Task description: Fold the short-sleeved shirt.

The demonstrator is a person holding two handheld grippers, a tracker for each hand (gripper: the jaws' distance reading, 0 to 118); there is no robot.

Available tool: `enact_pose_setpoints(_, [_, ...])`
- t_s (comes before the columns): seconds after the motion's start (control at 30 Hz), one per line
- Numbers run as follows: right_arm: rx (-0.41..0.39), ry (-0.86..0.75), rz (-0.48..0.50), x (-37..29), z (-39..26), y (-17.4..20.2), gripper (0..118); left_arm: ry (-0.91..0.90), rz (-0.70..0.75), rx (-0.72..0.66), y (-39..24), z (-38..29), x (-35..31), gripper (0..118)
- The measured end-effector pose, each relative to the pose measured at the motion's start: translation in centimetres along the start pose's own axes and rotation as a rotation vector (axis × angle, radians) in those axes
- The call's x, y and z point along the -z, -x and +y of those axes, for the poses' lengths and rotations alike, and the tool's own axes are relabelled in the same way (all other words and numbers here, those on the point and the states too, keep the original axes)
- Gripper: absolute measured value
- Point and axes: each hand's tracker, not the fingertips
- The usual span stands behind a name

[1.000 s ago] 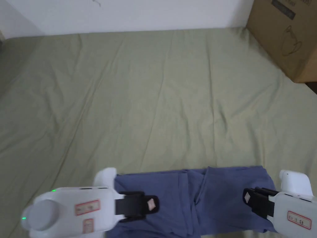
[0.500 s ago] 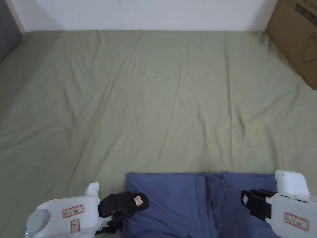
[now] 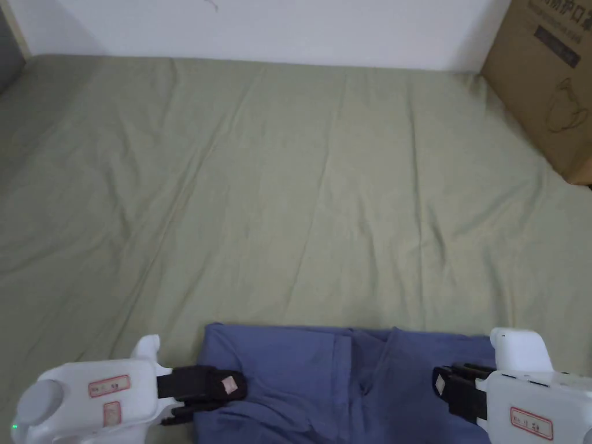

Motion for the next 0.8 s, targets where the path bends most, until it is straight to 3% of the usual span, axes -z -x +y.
enact_pose_setpoints(0.23, [-0.022,0.012,0.024,0.8,0.0,1.0,5,-0.141,0.269,-0.012,2.6,1.9,-11.0,13])
enact_pose_setpoints(0.3, [-0.018,0.020,0.029,1.1,-0.2,1.0,5,-0.151,0.285,0.001,2.6,2.2,-12.2,13])
enact_pose_setpoints(0.53, [-0.006,0.034,0.030,1.2,-0.7,0.4,5,-0.164,0.386,0.091,-2.0,1.7,-10.2,13])
enact_pose_setpoints(0.67, [0.029,0.024,0.016,0.8,-0.9,-0.8,5,-0.203,0.344,0.200,-7.9,1.1,-9.6,13])
enact_pose_setpoints(0.8, [0.062,0.010,0.008,0.2,-1.2,-2.4,5,-0.166,0.410,0.329,-13.4,0.7,-6.5,13])
